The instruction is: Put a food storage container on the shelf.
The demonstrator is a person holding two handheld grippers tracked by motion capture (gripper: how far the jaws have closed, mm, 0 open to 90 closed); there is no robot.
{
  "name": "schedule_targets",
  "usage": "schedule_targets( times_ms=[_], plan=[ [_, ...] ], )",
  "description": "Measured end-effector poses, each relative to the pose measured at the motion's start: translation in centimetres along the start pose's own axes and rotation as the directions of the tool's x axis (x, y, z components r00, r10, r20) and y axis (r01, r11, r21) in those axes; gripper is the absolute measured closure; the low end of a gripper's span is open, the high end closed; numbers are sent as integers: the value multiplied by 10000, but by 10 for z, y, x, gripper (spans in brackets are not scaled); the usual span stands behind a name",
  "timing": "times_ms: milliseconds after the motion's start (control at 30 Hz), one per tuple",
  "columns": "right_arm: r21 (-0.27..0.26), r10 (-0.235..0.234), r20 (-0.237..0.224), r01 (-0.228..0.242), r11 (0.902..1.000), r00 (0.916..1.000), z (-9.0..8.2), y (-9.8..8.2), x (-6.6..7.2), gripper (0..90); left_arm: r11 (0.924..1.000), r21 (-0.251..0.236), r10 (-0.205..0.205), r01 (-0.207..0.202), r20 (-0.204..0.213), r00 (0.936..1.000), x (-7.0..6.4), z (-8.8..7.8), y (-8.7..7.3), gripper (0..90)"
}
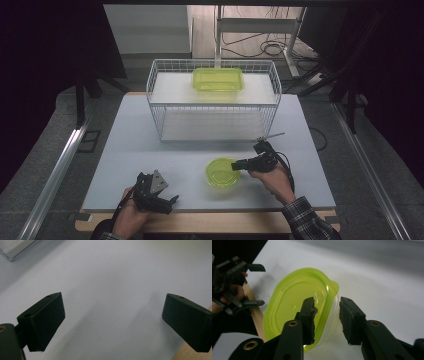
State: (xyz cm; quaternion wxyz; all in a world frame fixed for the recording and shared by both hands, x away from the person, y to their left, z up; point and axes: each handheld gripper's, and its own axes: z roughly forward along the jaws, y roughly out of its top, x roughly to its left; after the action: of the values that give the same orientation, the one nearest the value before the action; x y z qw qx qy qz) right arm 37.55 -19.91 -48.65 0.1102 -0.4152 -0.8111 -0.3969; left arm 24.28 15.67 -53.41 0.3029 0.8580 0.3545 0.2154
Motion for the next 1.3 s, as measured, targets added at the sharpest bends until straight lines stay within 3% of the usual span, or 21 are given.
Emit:
schedule_targets(
  times_ms=[167, 300, 467, 633, 1300],
  plan=[
    [219, 597, -251, -591, 9980, 9979, 1, 2, -4, 741, 10000, 2, -12, 12, 7, 10000, 0, 0, 0, 43],
    [423, 1033, -740, -1003, 9941, 9919, 3, 2, -6, 798, 10000, -14, -8, 8, -6, 10000, 0, 0, 0, 43],
    [403, 1048, -1157, -1008, 9941, 9877, 1, 4, -3, 811, 10000, -26, -9, 9, -17, 10000, 0, -1, 0, 44],
    [157, 869, -902, -858, 9962, 9921, -7, 7, 0, 812, 10000, -42, 28, -28, -35, 10000, 0, -1, 0, 44],
    [-1111, 768, -1406, -928, 9895, 9871, -40, 28, 9, 814, 9999, -105, -22, 21, -42, 10000, 1, -1, 0, 44]
  ],
)
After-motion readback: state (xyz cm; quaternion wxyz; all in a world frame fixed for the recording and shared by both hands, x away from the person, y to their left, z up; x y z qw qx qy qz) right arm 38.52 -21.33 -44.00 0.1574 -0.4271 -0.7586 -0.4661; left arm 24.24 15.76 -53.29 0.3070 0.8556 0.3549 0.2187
